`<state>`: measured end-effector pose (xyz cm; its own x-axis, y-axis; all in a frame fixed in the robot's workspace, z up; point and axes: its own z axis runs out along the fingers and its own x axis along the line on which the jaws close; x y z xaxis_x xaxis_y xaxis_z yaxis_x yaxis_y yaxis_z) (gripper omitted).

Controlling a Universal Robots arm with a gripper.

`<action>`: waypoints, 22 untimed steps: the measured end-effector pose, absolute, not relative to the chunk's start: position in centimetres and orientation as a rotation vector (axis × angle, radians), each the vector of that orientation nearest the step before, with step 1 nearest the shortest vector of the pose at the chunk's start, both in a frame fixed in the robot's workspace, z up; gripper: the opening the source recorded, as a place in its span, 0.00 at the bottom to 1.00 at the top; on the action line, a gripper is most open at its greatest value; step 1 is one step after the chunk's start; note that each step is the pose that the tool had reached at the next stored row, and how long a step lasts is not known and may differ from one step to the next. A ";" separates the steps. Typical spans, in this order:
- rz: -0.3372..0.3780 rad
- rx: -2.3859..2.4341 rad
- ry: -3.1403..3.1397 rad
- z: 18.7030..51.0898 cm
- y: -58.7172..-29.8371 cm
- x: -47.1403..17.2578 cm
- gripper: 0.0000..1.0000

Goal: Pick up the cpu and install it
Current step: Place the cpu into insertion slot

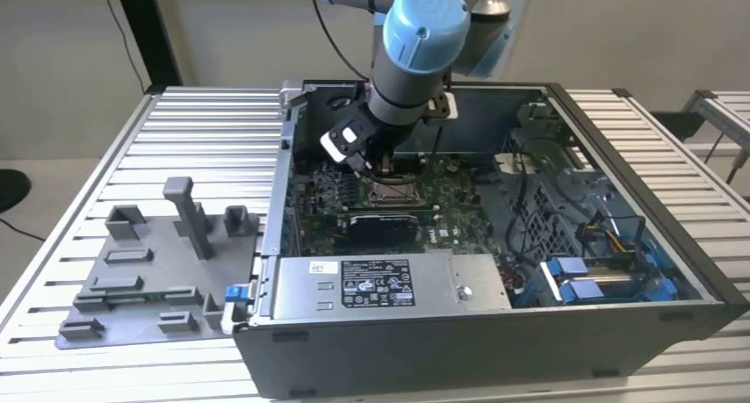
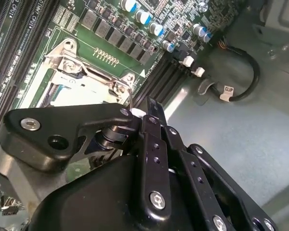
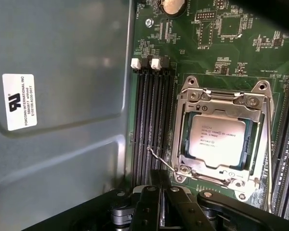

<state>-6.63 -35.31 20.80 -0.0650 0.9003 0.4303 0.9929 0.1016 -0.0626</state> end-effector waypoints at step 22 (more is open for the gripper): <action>-0.353 -1.857 -2.026 19.8 -35.0 -6.1 0.00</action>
<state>-6.08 -34.98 19.80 -0.0647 0.9006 0.4299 0.9929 0.1013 -0.0627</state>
